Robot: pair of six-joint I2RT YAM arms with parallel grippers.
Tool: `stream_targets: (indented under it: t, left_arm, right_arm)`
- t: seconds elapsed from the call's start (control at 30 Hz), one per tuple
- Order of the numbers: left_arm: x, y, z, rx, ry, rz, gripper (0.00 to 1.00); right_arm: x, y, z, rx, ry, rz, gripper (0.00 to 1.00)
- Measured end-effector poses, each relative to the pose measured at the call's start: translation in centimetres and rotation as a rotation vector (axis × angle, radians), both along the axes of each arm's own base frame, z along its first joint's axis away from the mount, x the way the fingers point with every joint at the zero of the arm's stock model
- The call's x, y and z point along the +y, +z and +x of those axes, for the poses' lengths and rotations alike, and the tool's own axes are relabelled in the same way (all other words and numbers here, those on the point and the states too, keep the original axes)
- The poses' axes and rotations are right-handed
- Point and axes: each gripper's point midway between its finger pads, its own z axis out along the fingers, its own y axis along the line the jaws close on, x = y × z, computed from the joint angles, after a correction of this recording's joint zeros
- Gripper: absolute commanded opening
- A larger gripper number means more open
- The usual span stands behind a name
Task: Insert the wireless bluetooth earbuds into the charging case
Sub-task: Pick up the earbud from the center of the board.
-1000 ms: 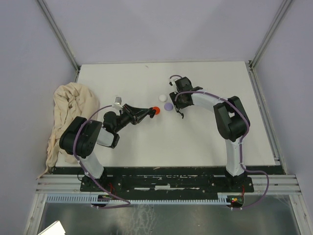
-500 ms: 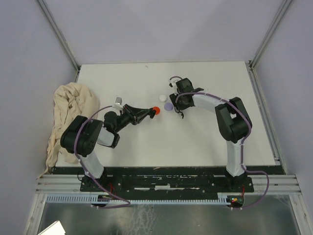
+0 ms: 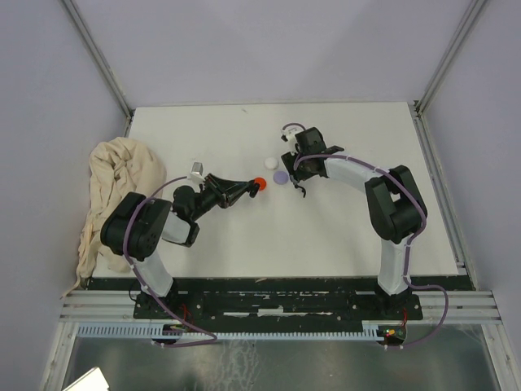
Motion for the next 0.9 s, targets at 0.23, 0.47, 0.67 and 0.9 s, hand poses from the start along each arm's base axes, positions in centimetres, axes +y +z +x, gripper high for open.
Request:
stream_targets:
  t: [0.23, 0.47, 0.67, 0.9]
  left_arm:
    - [0.0, 0.1, -0.2, -0.005, -0.001, -0.004, 0.03]
    - [0.0, 0.3, -0.3, -0.009, -0.004, -0.009, 0.03]
    - [0.0, 0.3, -0.3, -0.009, -0.004, -0.009, 0.03]
    - [-0.1, 0.3, -0.4, -0.01, -0.012, -0.01, 0.03]
  right_arm:
    - [-0.7, -0.5, -0.7, 0.017, 0.056, -0.057, 0.61]
    - [-1.2, -0.9, -1.4, 0.041, 0.088, -0.093, 0.61]
    - [-1.2, -1.0, -1.6, 0.046, 0.108, -0.099, 0.6]
    - [-0.8, -1.0, -1.8, 0.043, 0.129, -0.106, 0.6]
